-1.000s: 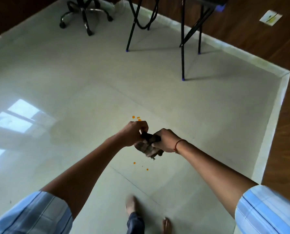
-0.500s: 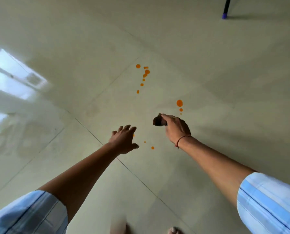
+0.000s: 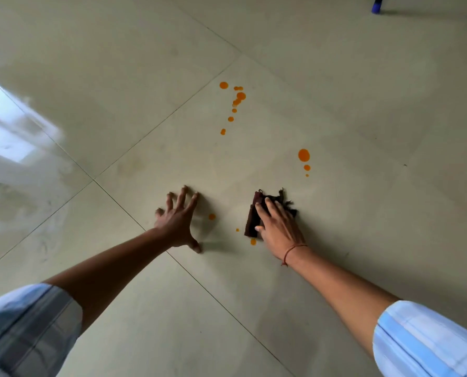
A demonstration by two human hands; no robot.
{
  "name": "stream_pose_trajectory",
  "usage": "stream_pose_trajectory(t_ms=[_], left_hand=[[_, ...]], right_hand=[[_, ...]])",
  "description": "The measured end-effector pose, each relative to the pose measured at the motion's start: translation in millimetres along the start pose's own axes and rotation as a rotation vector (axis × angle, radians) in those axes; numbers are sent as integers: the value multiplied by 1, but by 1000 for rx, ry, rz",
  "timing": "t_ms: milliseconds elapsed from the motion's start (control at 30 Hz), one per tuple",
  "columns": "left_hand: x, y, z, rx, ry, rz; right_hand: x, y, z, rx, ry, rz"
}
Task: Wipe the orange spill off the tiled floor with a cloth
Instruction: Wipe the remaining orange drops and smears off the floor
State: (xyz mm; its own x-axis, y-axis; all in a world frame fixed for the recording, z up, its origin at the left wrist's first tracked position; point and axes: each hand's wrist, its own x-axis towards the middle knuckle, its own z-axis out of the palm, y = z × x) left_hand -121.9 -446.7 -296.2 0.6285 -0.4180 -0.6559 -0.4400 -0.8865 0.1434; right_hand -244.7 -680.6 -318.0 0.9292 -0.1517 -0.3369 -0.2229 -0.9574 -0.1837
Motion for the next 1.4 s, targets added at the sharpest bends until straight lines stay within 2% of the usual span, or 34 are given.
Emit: stream_pose_trajectory(t_ms=[100, 167, 233, 300, 367, 400, 467, 500, 533, 600, 667, 700, 800, 833, 867, 933, 1000, 1067, 1100, 1167, 1233, 1267, 1333, 1400], left_hand=[[5, -5, 0, 9, 9, 9], [5, -7, 0, 29, 13, 13], [7, -10, 0, 56, 13, 28], [4, -12, 0, 61, 17, 40], [4, -12, 1, 54, 35, 47], [6, -12, 1, 51, 31, 52], [7, -13, 1, 39, 42, 58], [8, -16, -1, 39, 49, 64], [8, -22, -3, 41, 51, 71], [9, -39, -7, 34, 70, 44], [8, -49, -9, 21, 73, 3], [8, -51, -10, 17, 72, -4], [9, -49, -11, 27, 55, 5], [9, -47, -11, 24, 59, 5], [10, -48, -10, 25, 67, 4], [11, -52, -8, 21, 82, 9], [10, -54, -9, 15, 72, 20], [10, -56, -13, 31, 45, 47], [8, -58, -16, 46, 35, 63], [7, -63, -22, 82, 24, 85], [6, -68, -27, 121, 5, 94], [7, -70, -29, 142, 7, 96], [7, -74, -29, 173, 6, 90], [7, -73, -27, 176, 15, 88]], right_hand=[[21, -29, 5, 20, 52, 26], [17, -60, 17, 21, 91, -76], [-26, -76, 33, 50, 54, -219], [-82, -52, 41, 80, -29, -269], [-83, -16, 39, -27, 72, -209], [-61, -9, 33, -47, 118, -121], [11, -32, 22, -37, 173, 35], [35, -57, 22, -22, 202, 35], [42, -82, 28, -14, 225, -14], [10, -104, 47, -12, 129, -201], [-42, -70, 49, -16, 69, -310], [-46, -44, 42, -11, 114, -312], [16, -6, 13, -75, 170, -61], [49, -16, 3, -53, 147, 31], [75, -41, -1, -50, 121, 43], [87, -99, 13, -86, 152, -63], [49, -120, 33, -62, 128, -230], [-6, -85, 34, -36, 12, -316], [-15, -59, 28, -70, 58, -333], [2, -27, 14, -113, 95, -200], [47, -53, 8, -80, 84, -8], [59, -84, 11, -78, 95, -15], [46, -141, 37, -77, 173, -142], [-9, -147, 58, -52, 78, -335]])
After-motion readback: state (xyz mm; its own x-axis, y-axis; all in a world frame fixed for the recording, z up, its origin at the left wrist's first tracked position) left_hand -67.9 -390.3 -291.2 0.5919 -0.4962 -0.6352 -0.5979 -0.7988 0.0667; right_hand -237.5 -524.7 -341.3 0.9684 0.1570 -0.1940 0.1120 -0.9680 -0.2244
